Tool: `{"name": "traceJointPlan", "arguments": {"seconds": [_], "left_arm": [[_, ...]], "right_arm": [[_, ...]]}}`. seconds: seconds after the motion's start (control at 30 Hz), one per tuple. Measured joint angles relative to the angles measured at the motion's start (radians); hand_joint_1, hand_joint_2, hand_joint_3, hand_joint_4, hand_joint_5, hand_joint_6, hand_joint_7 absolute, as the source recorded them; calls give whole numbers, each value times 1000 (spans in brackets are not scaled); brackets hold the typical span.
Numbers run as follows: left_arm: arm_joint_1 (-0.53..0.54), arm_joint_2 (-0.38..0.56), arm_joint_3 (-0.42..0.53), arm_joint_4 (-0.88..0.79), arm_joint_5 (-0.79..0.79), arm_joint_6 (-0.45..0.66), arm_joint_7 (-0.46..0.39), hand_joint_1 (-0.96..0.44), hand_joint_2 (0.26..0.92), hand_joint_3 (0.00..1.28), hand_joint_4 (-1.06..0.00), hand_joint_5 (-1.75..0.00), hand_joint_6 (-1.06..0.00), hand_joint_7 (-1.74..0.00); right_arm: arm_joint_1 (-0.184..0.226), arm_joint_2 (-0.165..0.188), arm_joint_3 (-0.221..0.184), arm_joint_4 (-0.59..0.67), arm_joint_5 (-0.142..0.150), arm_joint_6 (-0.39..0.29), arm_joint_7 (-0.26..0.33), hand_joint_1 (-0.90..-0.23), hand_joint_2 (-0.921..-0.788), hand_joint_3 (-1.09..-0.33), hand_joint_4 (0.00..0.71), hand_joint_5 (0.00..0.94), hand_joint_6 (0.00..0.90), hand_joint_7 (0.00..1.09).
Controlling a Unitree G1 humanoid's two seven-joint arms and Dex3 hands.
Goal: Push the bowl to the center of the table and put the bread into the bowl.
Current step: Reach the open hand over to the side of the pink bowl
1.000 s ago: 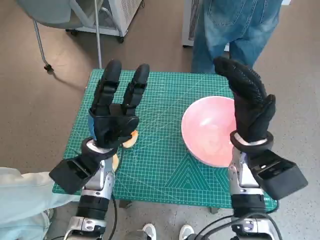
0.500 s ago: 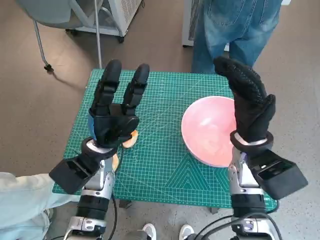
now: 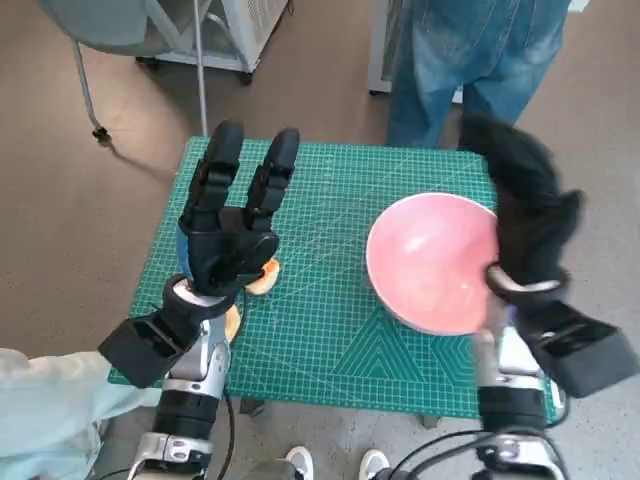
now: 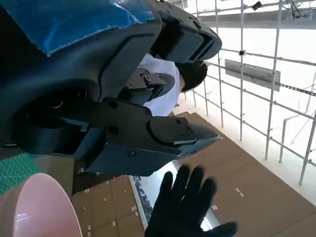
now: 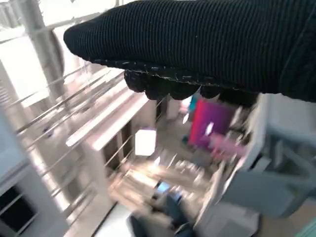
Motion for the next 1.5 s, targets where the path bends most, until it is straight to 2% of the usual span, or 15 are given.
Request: {"name": "traceJointPlan", "arguments": {"seconds": [0.07,0.2,0.3,0.43,0.73,0.93,1.23,1.5], "left_arm": [[0,0,0,0,0,0,0,16,921,246,-273,0,-417,-2],[0,0,1,2,0,-1,0,18,921,246,-273,0,-417,-2],[0,-1,1,3,0,-1,0,17,921,246,-273,0,-417,-2],[0,-1,1,4,0,-1,0,16,921,246,-273,0,-417,-2],[0,-2,2,4,1,0,1,13,921,248,-273,0,-417,-2],[0,-2,2,4,2,1,3,11,921,248,-274,-1,-418,-2],[0,-1,2,4,2,5,5,8,921,247,-276,-2,-419,-2],[2,5,5,-2,1,18,5,7,921,242,-284,-4,-423,-4]], "right_arm": [[1,-14,-34,51,-27,-21,-50,-570,-921,-790,247,44,1,698],[0,-35,-74,137,-65,-52,-126,-562,-921,-792,260,48,4,692],[0,-46,-100,209,-72,-66,-173,-550,-921,-787,266,49,15,693],[-1,-57,-124,294,-64,-71,-196,-538,-921,-781,278,52,29,696],[-7,-55,-148,443,-39,-45,-192,-500,-921,-845,244,27,4,648],[-26,-44,-151,525,-18,17,-162,-461,-921,-895,228,14,3,615],[-68,23,-147,578,11,119,-104,-437,-921,-923,210,3,0,588],[-125,64,-153,615,27,207,-53,-460,-921,-879,200,2,29,526]]}}
